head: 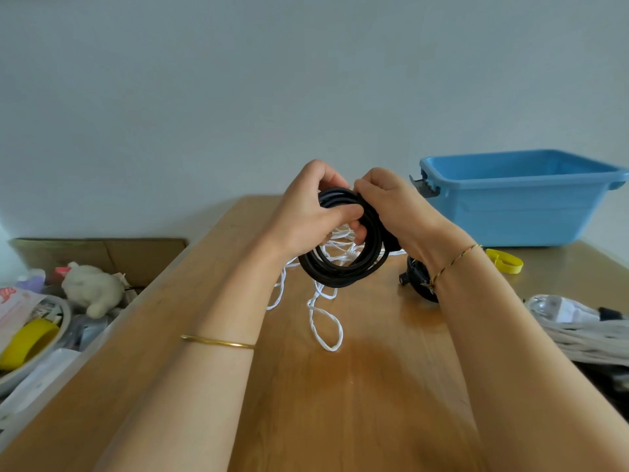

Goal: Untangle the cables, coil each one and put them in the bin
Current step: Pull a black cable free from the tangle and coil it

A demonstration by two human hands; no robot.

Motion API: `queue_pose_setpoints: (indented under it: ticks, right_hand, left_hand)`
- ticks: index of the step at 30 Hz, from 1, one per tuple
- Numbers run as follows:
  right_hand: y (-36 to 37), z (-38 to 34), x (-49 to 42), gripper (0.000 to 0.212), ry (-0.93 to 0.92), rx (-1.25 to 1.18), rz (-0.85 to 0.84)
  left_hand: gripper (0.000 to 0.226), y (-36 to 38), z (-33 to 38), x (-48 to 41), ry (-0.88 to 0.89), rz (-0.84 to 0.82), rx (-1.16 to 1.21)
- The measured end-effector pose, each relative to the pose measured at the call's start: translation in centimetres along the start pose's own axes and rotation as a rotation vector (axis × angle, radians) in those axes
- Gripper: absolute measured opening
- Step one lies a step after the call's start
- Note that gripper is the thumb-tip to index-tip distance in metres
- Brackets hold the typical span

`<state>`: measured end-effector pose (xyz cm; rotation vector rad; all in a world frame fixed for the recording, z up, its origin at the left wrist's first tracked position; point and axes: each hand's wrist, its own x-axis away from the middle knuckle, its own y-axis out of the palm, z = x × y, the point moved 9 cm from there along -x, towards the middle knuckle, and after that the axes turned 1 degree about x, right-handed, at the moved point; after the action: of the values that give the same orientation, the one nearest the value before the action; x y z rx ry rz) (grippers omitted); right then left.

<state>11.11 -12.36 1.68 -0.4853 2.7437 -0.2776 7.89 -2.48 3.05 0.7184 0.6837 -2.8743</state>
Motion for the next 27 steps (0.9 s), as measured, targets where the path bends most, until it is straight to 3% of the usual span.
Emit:
queue_pose_setpoints:
  ticks: [8, 13, 19, 23, 27]
  right_hand:
    - [-4.4, -0.1, 1.9, 0.032, 0.145, 0.203, 0.002]
    - [-6.7, -0.6, 4.2, 0.019, 0.11, 0.465, -0.103]
    - [-9.3, 0.9, 6.1, 0.014, 0.211, 0.531, -0.091]
    - [-9.6, 2.1, 7.0, 0.01, 0.275, 0.623, -0.151]
    - [-8.2, 3.5, 7.8, 0.023, 0.341, 0.82, -0.298]
  left_hand:
    - [0.025, 3.2, -1.0, 0.2, -0.154, -0.042, 0.207]
    - [0.016, 7.3, -1.1, 1.0, -0.323, -0.108, 0.549]
    - [0.018, 11.7, -0.6, 2.4, -0.505, -0.292, 0.669]
    - [0.032, 12.8, -1.8, 3.4, -0.57, -0.389, 0.508]
    - [0.009, 12.9, -2.9, 5.3, -0.602, -0.485, 0.249]
